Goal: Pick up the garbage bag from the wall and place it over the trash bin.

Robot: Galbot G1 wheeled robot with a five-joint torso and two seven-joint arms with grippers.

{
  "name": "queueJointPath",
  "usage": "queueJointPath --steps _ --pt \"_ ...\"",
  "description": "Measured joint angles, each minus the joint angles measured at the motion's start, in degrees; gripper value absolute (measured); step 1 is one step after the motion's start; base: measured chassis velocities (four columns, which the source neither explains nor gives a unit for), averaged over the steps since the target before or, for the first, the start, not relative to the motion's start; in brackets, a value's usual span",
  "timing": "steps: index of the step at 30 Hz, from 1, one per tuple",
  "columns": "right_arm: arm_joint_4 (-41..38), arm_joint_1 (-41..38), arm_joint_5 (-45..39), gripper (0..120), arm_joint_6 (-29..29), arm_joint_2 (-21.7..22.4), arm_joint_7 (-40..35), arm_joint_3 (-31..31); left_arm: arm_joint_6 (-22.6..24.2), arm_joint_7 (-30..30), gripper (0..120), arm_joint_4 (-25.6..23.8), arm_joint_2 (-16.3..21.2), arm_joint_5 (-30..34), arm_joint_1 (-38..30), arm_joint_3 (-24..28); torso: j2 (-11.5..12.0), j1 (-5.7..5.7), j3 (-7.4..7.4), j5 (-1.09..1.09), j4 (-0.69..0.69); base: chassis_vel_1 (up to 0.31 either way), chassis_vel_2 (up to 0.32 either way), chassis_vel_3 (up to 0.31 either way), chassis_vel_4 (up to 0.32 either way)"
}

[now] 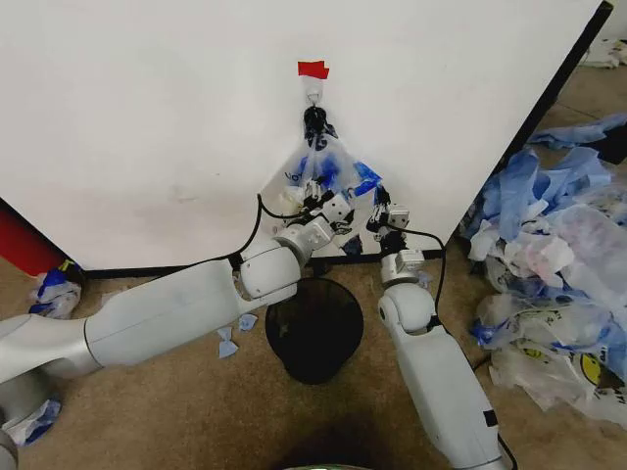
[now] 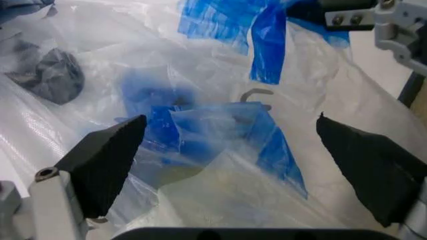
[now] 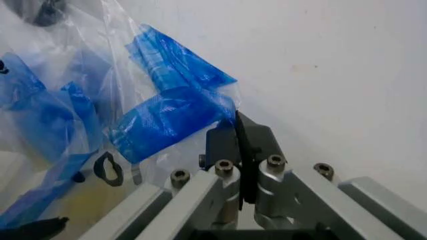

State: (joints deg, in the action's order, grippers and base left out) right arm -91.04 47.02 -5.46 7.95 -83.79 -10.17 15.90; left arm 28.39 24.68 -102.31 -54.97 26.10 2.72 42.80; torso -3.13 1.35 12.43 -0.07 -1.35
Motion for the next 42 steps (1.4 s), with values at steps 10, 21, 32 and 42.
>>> queueJointPath --steps 10,21,32,42 --pt "-0.31 0.61 -0.47 0 0.99 0.51 0.77 0.15 1.86 2.39 100 2.12 -0.12 -5.13 0.92 -1.3 0.0 0.0 -0.01 0.0 0.0 0.0 0.0 0.0 0.0" --pt "0.0 0.16 -0.57 0 1.02 0.24 0.81 -0.06 1.92 1.46 100 -2.98 1.46 -5.01 2.95 -0.75 0.0 0.0 -0.01 0.0 -0.01 0.0 0.0 0.0 0.0" --pt "0.36 -0.23 -0.57 0 1.06 -0.05 1.01 -0.12 0.9 1.4 100 -1.85 1.67 -5.79 3.02 -1.1 0.0 0.0 -0.01 0.0 0.0 0.0 0.0 0.0 0.0" --pt "0.22 -0.2 -0.63 0 1.06 -0.1 1.02 0.06 0.07 1.44 100 1.39 -0.67 -5.13 2.7 -0.11 0.0 0.0 0.0 0.01 -0.01 0.0 0.0 0.0 0.0"
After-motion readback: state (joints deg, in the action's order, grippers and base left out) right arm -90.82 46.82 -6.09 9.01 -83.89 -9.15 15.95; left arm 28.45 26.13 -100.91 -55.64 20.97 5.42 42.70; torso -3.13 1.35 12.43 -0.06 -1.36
